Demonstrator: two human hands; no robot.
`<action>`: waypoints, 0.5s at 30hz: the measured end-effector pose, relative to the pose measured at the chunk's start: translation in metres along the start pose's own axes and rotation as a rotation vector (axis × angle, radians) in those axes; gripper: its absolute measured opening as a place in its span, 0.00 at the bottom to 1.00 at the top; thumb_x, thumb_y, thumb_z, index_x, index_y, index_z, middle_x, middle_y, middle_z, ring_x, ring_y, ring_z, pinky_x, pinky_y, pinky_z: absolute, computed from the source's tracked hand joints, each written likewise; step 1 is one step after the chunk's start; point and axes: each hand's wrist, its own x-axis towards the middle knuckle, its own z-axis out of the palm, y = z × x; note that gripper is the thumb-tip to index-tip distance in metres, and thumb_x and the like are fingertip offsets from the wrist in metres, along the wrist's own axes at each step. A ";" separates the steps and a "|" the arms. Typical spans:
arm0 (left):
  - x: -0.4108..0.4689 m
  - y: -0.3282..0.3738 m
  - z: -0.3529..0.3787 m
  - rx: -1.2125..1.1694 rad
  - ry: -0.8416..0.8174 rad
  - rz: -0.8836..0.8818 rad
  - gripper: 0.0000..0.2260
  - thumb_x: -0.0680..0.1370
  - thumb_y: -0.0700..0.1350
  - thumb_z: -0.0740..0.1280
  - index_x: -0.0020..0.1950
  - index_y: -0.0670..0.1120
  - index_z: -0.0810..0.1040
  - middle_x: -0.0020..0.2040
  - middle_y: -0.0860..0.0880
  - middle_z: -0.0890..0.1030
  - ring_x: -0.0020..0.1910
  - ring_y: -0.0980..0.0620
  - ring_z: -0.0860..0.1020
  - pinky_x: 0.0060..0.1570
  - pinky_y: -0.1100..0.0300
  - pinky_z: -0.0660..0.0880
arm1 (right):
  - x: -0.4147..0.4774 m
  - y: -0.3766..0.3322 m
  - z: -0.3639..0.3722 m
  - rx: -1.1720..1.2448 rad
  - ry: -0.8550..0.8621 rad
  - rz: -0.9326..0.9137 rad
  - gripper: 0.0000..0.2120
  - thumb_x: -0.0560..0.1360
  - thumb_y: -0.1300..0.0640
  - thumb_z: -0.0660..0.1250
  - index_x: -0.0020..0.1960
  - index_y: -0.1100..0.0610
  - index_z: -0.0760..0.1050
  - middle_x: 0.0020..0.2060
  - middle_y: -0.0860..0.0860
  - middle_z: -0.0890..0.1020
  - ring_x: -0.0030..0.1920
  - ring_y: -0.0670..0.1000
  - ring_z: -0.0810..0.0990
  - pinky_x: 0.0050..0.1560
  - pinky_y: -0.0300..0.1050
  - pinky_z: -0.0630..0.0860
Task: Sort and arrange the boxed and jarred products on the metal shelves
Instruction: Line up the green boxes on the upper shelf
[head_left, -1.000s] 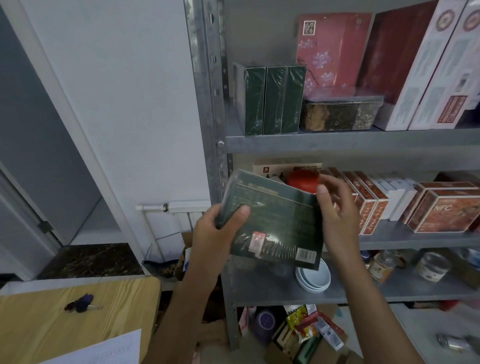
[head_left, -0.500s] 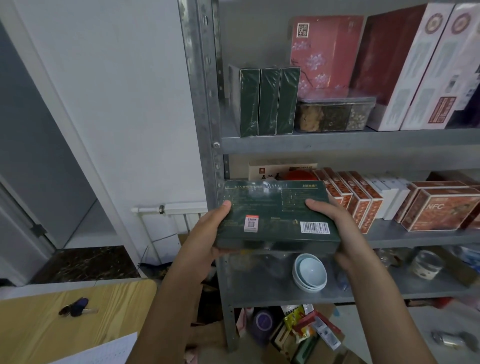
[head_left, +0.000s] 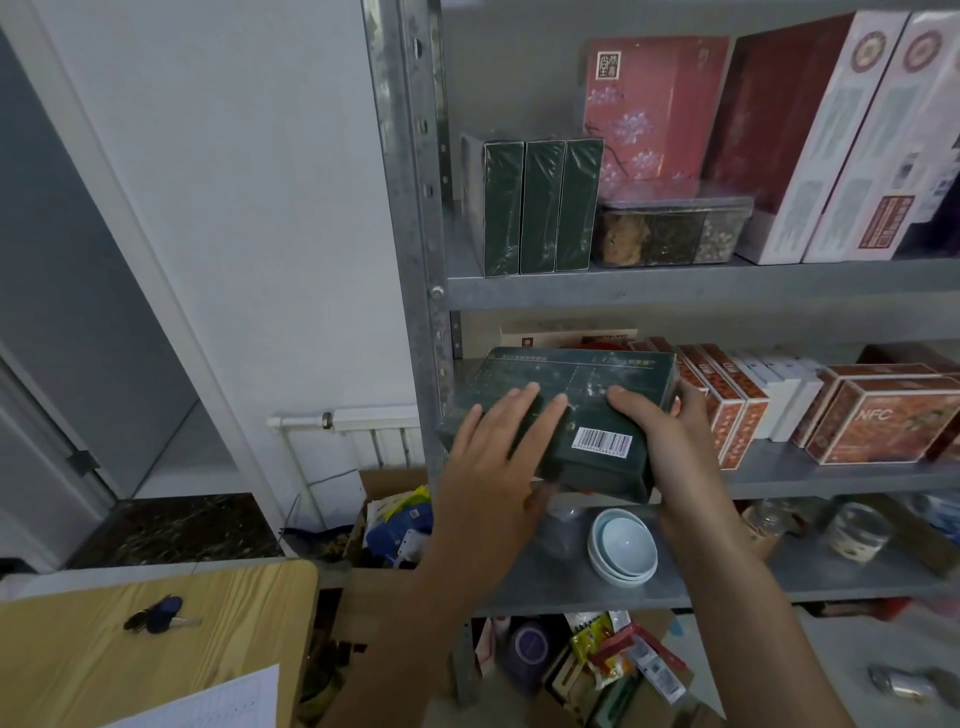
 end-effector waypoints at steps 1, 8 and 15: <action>0.000 -0.001 0.002 0.003 0.047 -0.009 0.31 0.69 0.42 0.77 0.70 0.43 0.73 0.69 0.42 0.75 0.68 0.44 0.73 0.68 0.43 0.66 | -0.003 0.000 0.001 -0.014 -0.013 -0.013 0.25 0.74 0.55 0.72 0.65 0.45 0.63 0.54 0.50 0.80 0.46 0.52 0.84 0.33 0.42 0.80; 0.000 -0.009 0.004 -0.454 0.190 -0.289 0.28 0.70 0.36 0.76 0.65 0.55 0.72 0.60 0.56 0.80 0.60 0.52 0.79 0.60 0.49 0.76 | -0.016 -0.009 -0.007 -0.234 -0.154 -0.212 0.23 0.75 0.35 0.53 0.65 0.44 0.68 0.46 0.43 0.83 0.40 0.46 0.84 0.32 0.36 0.78; 0.005 -0.027 -0.015 -1.426 0.148 -0.670 0.18 0.69 0.36 0.71 0.58 0.42 0.76 0.52 0.49 0.85 0.53 0.50 0.83 0.47 0.60 0.79 | 0.000 0.003 -0.025 -0.508 -0.254 -0.330 0.27 0.76 0.48 0.65 0.73 0.39 0.62 0.70 0.38 0.67 0.70 0.42 0.66 0.68 0.47 0.67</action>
